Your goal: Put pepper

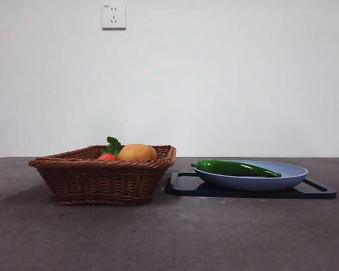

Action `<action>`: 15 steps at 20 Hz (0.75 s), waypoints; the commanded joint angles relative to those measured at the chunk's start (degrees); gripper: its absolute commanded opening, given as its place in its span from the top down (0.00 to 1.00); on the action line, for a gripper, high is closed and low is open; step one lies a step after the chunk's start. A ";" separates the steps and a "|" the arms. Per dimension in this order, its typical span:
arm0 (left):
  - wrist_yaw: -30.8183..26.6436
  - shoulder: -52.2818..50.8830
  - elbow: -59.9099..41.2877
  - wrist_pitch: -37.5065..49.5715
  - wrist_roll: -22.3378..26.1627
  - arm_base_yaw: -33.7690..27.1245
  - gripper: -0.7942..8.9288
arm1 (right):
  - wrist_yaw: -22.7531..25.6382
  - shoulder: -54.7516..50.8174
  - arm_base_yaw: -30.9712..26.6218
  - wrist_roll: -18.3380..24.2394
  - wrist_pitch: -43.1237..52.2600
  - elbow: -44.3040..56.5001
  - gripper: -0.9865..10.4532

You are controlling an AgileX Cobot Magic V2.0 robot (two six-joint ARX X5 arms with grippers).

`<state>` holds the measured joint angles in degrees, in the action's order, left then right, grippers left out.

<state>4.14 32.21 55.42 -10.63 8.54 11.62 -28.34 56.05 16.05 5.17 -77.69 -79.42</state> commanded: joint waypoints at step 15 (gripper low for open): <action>-5.49 -31.34 -52.61 11.78 -8.85 -11.69 0.91 | 0.07 0.44 0.13 0.28 -0.83 -1.03 0.90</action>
<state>-1.72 1.19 2.63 0.49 0.89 0.12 -28.34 56.05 16.05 5.17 -77.69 -79.42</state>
